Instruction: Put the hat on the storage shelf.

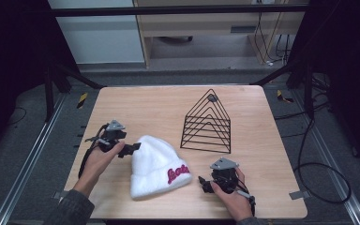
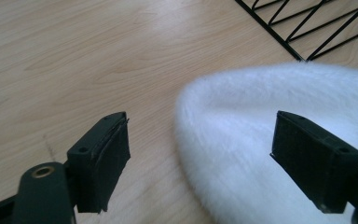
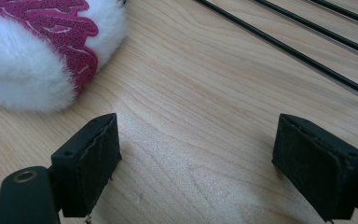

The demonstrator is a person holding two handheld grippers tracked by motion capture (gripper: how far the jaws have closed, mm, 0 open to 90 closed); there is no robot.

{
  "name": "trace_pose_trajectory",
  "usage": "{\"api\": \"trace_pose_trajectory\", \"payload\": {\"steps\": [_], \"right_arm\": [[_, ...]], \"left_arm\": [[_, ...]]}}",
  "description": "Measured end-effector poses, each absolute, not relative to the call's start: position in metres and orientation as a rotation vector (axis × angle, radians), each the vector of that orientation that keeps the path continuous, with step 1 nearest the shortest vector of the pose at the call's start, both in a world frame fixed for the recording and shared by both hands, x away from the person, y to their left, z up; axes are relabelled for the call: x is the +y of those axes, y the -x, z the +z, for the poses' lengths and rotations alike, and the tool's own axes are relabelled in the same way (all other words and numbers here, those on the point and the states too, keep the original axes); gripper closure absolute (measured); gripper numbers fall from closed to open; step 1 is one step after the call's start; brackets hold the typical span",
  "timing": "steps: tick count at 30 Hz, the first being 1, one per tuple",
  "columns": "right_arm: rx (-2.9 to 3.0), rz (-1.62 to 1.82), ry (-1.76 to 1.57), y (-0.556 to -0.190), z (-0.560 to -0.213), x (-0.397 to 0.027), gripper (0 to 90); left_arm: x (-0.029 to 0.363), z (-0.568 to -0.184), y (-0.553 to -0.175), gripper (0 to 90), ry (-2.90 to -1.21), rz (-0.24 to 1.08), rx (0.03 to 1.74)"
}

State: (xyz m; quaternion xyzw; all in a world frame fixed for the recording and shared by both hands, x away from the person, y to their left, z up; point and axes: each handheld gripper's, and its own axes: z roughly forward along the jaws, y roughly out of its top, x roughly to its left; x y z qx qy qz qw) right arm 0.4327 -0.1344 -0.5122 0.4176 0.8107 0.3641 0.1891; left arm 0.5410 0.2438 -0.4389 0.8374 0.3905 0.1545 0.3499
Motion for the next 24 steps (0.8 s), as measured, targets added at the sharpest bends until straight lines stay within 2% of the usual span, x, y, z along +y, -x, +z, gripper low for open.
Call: {"api": "trace_pose_trajectory", "payload": {"steps": [5, 12, 24], "right_arm": [[2.280, 1.024, -1.175, -0.433, -0.512, -0.134, 14.9], [2.279, 1.023, -1.176, -0.433, -0.512, -0.134, 14.9], [2.280, 1.024, -1.175, -0.433, -0.512, -0.134, 14.9]], "left_arm": [[0.232, -0.447, -0.555, 22.8, -2.213, 0.379, 1.025], [0.228, -0.463, -0.567, 32.8, -2.246, 0.365, 1.055], [0.220, -0.473, -0.568, 46.5, -2.313, 0.352, 1.033]]}}
